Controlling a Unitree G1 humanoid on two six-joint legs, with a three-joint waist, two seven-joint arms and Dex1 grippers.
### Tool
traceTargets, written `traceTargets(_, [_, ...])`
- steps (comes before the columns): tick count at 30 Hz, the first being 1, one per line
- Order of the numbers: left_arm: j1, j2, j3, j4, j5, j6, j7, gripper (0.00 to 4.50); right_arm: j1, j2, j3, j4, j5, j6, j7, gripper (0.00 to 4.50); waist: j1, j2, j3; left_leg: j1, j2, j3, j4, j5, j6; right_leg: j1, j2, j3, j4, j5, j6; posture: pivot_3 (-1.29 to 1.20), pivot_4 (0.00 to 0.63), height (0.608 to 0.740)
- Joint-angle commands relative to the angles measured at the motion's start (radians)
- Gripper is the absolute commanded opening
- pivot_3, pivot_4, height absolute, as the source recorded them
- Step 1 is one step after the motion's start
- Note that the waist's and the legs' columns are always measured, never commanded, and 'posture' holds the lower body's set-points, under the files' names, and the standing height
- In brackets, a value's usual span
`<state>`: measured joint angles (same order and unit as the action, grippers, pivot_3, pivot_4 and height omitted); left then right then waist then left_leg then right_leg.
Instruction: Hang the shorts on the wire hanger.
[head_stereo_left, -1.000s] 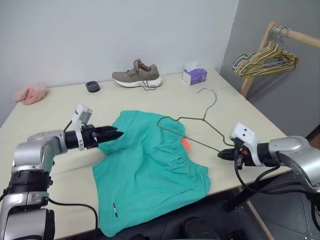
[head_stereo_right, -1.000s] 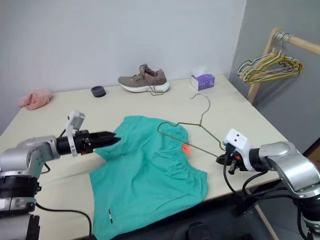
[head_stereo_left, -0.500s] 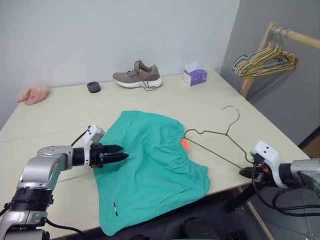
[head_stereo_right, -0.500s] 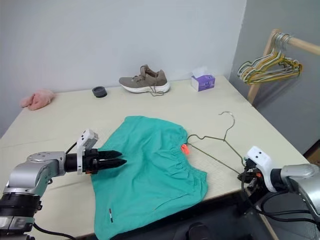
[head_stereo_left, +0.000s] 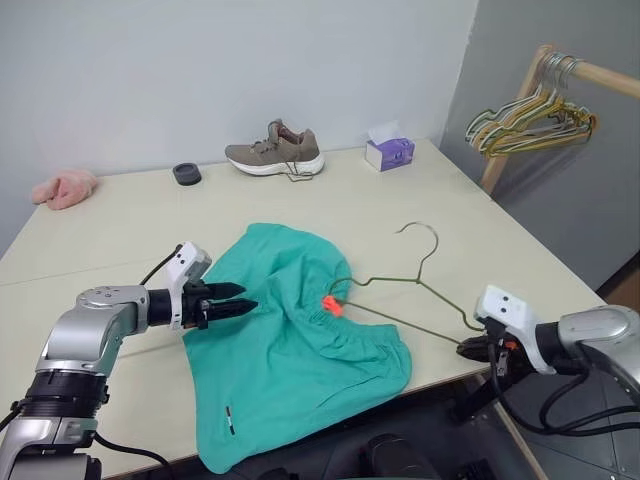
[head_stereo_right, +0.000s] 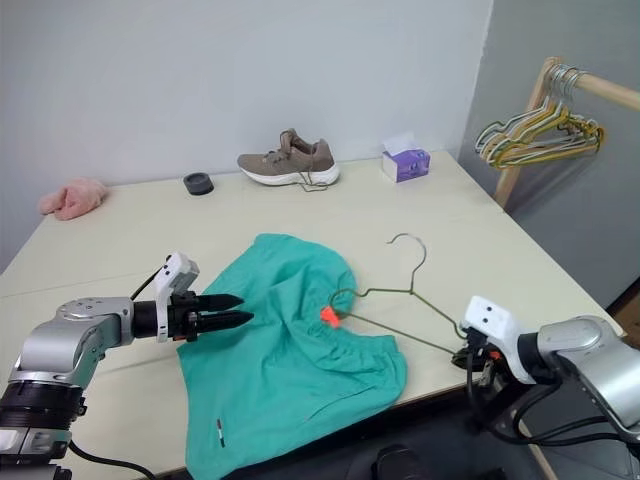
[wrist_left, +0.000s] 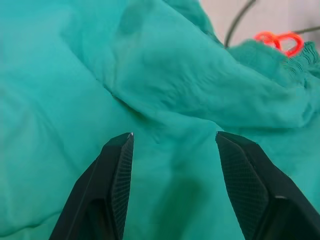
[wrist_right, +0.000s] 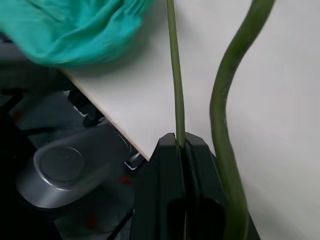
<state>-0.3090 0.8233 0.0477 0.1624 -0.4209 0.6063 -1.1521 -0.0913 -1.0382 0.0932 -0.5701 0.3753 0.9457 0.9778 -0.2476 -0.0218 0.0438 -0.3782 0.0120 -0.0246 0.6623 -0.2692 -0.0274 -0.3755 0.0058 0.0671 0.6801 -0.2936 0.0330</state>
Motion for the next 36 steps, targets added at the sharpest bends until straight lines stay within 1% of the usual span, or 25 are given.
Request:
traceTargets(1, [-0.015,0.004,0.029,-0.005,0.004,-0.027,0.013,2.76,-0.005,-0.009,0.019,-0.040,-0.022,-0.045,-0.018,0.00,0.000,0.000,0.000,0.000,0.000,0.000,0.000,0.000,0.000,0.000,0.000,0.000,0.000,0.000,0.000,-0.25,0.000,0.740])
traceTargets(4, [-0.019,0.002,0.025,0.000,0.008,-0.038,0.018,2.76,0.032,-0.022,-0.009,0.000,-0.025,-0.060,-0.022,0.00,0.001,0.000,0.000,0.000,0.000,0.000,0.000,0.000,0.000,0.000,0.000,0.000,0.000,0.000,0.000,-0.25,0.000,0.740])
traceTargets(6, [-0.019,0.002,0.022,0.001,0.010,-0.043,0.018,2.76,0.058,-0.032,-0.058,0.031,-0.007,-0.060,-0.014,0.00,0.002,0.000,0.000,0.000,0.000,0.000,0.000,0.000,0.000,0.000,0.000,0.000,0.000,0.000,0.000,-0.25,0.000,0.740])
traceTargets(9, [-0.014,0.000,0.016,-0.002,0.012,-0.049,0.018,2.76,0.129,-0.070,-0.117,0.051,0.001,-0.079,0.012,0.00,0.005,0.000,0.000,0.000,-0.001,0.000,0.000,0.000,0.000,0.000,0.000,0.000,0.000,0.000,0.000,-0.26,0.000,0.740])
traceTargets(12, [-0.013,-0.002,0.011,-0.003,0.013,-0.050,0.017,2.76,0.216,-0.112,-0.159,0.027,0.007,-0.105,0.044,0.00,0.005,-0.001,0.000,0.000,-0.001,0.000,0.000,0.000,0.000,0.001,0.000,0.000,0.000,0.000,0.000,-0.26,0.000,0.740])
traceTargets(15, [-0.021,-0.006,0.006,0.003,0.017,-0.054,0.016,2.76,0.274,-0.148,-0.165,-0.010,-0.007,-0.158,0.068,0.00,0.002,-0.001,0.000,0.000,0.000,0.000,0.000,0.000,0.000,0.001,0.000,0.000,0.000,0.000,0.000,-0.27,0.000,0.740])
traceTargets(17, [-0.025,-0.008,0.003,0.007,0.018,-0.055,0.015,2.76,0.283,-0.157,-0.150,-0.026,-0.032,-0.201,0.064,0.00,0.000,-0.001,0.000,0.000,0.000,0.000,0.000,0.000,0.000,0.001,0.001,0.000,0.000,0.000,0.000,-0.27,0.000,0.740])
traceTargets(19, [-0.029,-0.011,0.002,0.009,0.020,-0.056,0.013,2.76,0.255,-0.146,-0.117,-0.035,-0.051,-0.226,0.047,0.00,-0.003,-0.001,0.000,0.000,0.000,0.000,0.000,0.000,0.000,0.001,0.001,0.000,0.000,0.000,0.000,-0.27,0.000,0.740])
traceTargets(20, [-0.031,-0.013,0.000,0.012,0.022,-0.058,0.013,2.76,0.220,-0.129,-0.081,-0.031,-0.070,-0.232,0.033,0.00,-0.004,-0.001,0.000,0.000,0.000,0.000,0.000,0.000,0.000,0.001,0.001,0.000,0.000,0.000,0.000,-0.27,0.000,0.740])
traceTargets(22, [-0.039,-0.019,-0.004,0.017,0.025,-0.060,0.015,2.76,0.139,-0.085,-0.001,-0.002,-0.113,-0.236,0.004,0.00,-0.006,-0.001,0.000,0.001,0.000,0.000,0.000,0.000,0.000,0.000,0.001,0.000,0.000,0.000,0.000,-0.28,0.000,0.740])
traceTargets(27, [-0.049,-0.029,-0.007,0.024,0.034,-0.065,0.017,2.76,-0.014,0.020,0.125,0.090,-0.180,-0.198,-0.047,0.00,-0.005,-0.001,0.000,0.000,0.000,0.000,0.000,0.000,0.000,0.000,0.001,0.000,0.000,0.000,0.000,-0.27,0.000,0.740])
traceTargets(30, [-0.047,-0.033,-0.003,0.023,0.036,-0.067,0.021,2.76,-0.053,0.078,0.123,0.125,-0.178,-0.170,-0.082,0.00,-0.002,-0.001,0.000,0.000,0.000,0.000,0.000,0.000,0.000,0.000,0.000,0.000,0.000,0.000,0.000,-0.27,0.000,0.740])
traceTargets(36, [-0.017,-0.036,0.013,0.015,0.034,-0.072,0.038,2.76,-0.120,0.199,0.029,0.132,-0.132,-0.152,-0.162,0.00,-0.002,-0.001,0.000,0.000,0.000,0.000,0.000,0.000,0.000,0.000,0.000,0.000,0.001,0.000,0.000,-0.26,0.000,0.740])
